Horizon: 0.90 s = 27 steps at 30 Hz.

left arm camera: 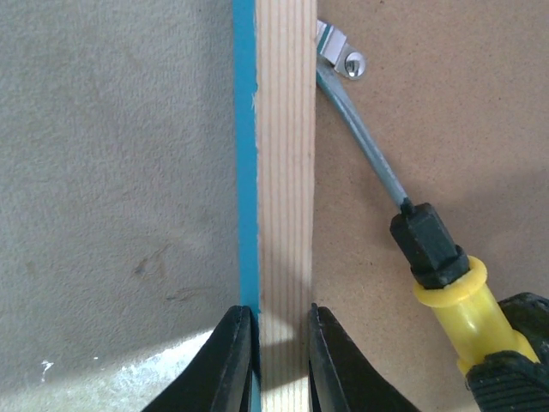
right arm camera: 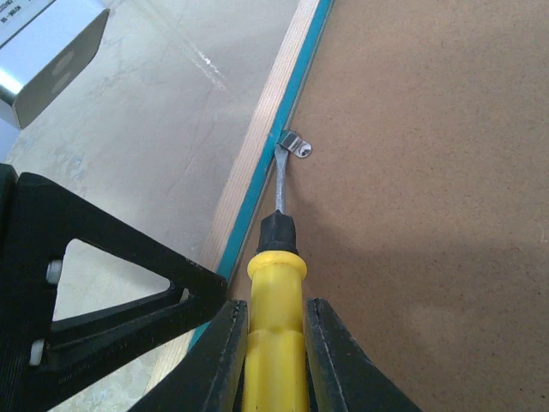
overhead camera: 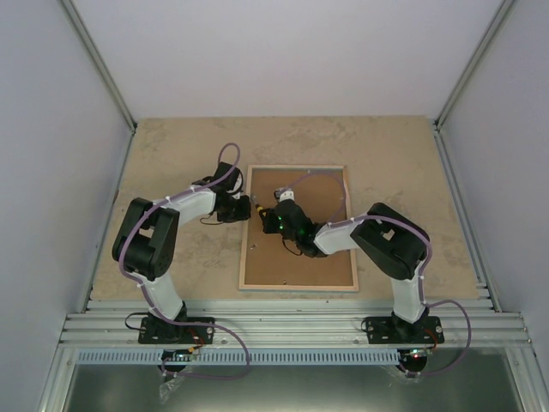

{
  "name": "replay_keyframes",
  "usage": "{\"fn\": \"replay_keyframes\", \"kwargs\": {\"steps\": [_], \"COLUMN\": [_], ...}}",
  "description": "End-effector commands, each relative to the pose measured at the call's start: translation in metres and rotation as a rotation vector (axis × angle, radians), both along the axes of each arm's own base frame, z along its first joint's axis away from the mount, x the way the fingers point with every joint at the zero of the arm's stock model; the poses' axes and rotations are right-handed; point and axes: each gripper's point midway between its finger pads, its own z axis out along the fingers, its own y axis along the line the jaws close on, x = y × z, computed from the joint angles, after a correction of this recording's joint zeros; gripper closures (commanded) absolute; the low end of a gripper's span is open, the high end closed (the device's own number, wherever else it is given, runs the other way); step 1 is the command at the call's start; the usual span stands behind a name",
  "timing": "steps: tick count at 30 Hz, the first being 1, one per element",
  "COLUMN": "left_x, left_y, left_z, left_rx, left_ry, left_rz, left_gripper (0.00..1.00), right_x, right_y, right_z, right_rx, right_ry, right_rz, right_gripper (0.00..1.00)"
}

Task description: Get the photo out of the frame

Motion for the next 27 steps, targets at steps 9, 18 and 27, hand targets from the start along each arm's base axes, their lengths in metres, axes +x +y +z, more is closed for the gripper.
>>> {"fn": "replay_keyframes", "kwargs": {"steps": [9,18,27], "left_x": [-0.032,-0.026,-0.025], "left_y": [-0.021,-0.013,-0.010], "left_z": [-0.008,-0.005,-0.004], "left_rx": [-0.077,-0.030,-0.017], "left_ry": [0.115,0.088,0.079], "left_rz": [-0.059,-0.031,-0.023], "left_gripper": [1.00,1.00,1.00], "right_x": [0.039,0.034,0.010], "right_y": [0.005,-0.009,-0.023], "right_z": [0.053,0.046,0.025], "right_rx": [0.111,0.040,-0.078], "right_ry": [-0.152,-0.139,-0.063], "right_rz": [-0.116,-0.111,0.036], "right_gripper": [0.99,0.99,0.99]}}
